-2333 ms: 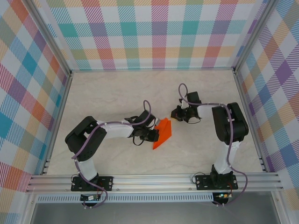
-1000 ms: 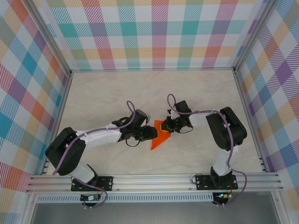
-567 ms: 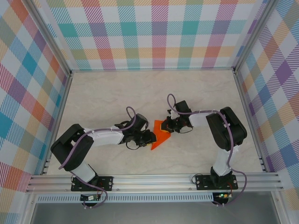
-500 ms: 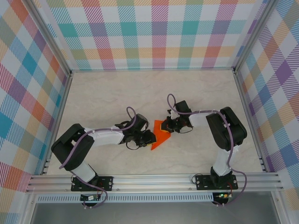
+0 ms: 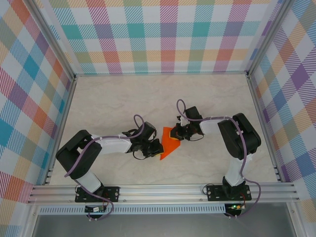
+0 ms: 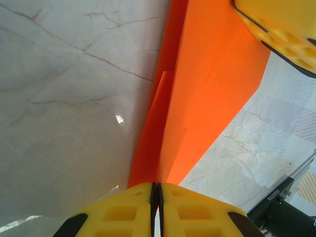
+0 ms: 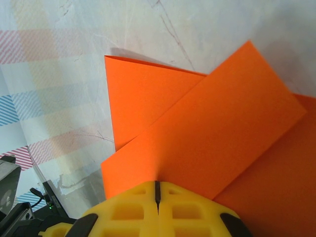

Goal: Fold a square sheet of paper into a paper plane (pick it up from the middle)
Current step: Fourth fold the wing at the center of the table.

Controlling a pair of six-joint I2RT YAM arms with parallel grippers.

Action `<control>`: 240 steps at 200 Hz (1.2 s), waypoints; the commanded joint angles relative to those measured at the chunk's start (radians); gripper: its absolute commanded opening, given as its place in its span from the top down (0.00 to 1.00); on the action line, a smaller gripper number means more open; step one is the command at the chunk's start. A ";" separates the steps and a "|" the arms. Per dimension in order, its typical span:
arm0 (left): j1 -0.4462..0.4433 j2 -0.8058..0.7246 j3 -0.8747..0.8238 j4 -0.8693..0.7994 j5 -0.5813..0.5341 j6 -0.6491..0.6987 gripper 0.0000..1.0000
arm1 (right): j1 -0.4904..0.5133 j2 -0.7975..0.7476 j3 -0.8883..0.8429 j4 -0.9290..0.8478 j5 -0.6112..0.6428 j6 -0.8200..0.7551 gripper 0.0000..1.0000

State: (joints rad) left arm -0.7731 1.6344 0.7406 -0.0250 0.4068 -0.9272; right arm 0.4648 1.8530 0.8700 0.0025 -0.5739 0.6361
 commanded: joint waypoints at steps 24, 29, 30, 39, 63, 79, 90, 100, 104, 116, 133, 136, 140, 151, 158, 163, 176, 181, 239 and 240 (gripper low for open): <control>0.009 0.029 -0.010 -0.061 -0.009 0.006 0.89 | 0.000 0.032 -0.012 -0.077 0.090 -0.021 1.00; 0.009 0.031 -0.009 -0.066 -0.011 0.006 0.89 | 0.000 0.032 -0.012 -0.079 0.092 -0.021 1.00; 0.009 0.032 -0.008 -0.068 -0.012 0.005 0.89 | 0.000 0.033 -0.012 -0.079 0.092 -0.021 1.00; 0.010 0.034 -0.008 -0.081 -0.017 0.005 0.89 | 0.000 0.034 -0.012 -0.079 0.094 -0.021 1.00; 0.009 0.036 -0.003 -0.108 -0.028 0.007 0.90 | 0.000 0.035 -0.014 -0.080 0.097 -0.020 1.00; 0.009 0.033 0.003 -0.112 -0.024 0.007 0.89 | 0.001 0.035 -0.014 -0.079 0.099 -0.019 1.00; 0.009 0.023 0.012 -0.122 -0.020 0.012 0.87 | 0.000 0.035 -0.015 -0.080 0.099 -0.020 1.00; 0.009 0.006 0.027 -0.138 -0.020 0.024 0.84 | 0.000 0.035 -0.016 -0.083 0.100 -0.020 1.00; 0.009 -0.004 0.033 -0.142 -0.020 0.028 0.83 | 0.000 0.035 -0.014 -0.083 0.100 -0.020 1.00; 0.009 -0.038 0.053 -0.169 -0.029 0.038 0.79 | 0.000 0.035 -0.015 -0.085 0.101 -0.021 1.00; 0.009 -0.077 0.077 -0.205 -0.047 0.053 0.75 | 0.000 0.035 -0.016 -0.087 0.103 -0.022 1.00; 0.009 -0.081 0.079 -0.208 -0.048 0.053 0.75 | 0.001 0.035 -0.016 -0.087 0.103 -0.022 1.00; 0.009 -0.084 0.081 -0.207 -0.047 0.053 0.74 | 0.000 0.035 -0.016 -0.087 0.103 -0.022 1.00; 0.008 -0.089 0.081 -0.190 -0.032 0.047 0.75 | 0.000 0.036 -0.017 -0.087 0.105 -0.021 1.00; 0.005 -0.088 0.079 -0.175 -0.021 0.038 0.77 | 0.000 0.037 -0.017 -0.089 0.105 -0.021 1.00; 0.002 -0.087 0.077 -0.164 -0.014 0.034 0.78 | 0.000 0.037 -0.017 -0.089 0.105 -0.021 1.00; -0.007 -0.081 0.082 -0.143 0.004 0.027 0.82 | 0.000 0.038 -0.016 -0.089 0.105 -0.022 1.00; -0.010 -0.080 0.084 -0.141 0.005 0.026 0.84 | 0.000 0.039 -0.017 -0.090 0.105 -0.021 1.00; -0.023 -0.020 0.072 -0.098 0.023 0.009 0.89 | 0.000 0.048 -0.015 -0.092 0.103 -0.020 1.00; -0.022 -0.018 0.071 -0.096 0.023 0.010 0.89 | 0.000 0.048 -0.016 -0.092 0.103 -0.021 1.00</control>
State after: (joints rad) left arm -0.7856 1.5784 0.8097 -0.1490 0.4034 -0.9016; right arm 0.4648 1.8526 0.8707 -0.0010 -0.5697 0.6361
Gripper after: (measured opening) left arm 0.108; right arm 0.046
